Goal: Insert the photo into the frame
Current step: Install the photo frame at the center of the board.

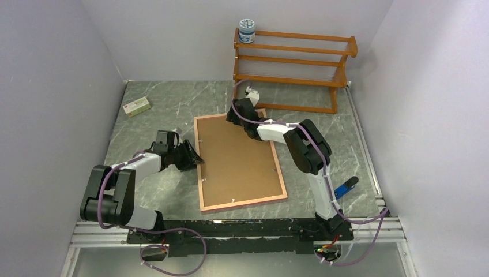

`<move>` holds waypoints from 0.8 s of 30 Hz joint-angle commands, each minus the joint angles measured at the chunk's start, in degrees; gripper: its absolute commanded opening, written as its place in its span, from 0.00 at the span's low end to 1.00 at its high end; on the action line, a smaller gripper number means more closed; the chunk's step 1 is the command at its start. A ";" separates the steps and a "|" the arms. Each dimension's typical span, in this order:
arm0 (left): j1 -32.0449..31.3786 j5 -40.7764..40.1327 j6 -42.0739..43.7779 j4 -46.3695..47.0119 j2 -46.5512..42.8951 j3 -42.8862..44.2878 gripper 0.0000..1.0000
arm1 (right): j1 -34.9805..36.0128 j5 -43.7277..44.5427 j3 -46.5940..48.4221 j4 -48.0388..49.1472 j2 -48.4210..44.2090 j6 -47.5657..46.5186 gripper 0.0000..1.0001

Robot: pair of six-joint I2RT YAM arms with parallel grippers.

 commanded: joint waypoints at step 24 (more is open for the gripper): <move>-0.03 -1.66 1.66 -1.63 -1.28 -0.59 0.49 | 0.81 4.59 7.75 -8.74 4.36 7.55 0.58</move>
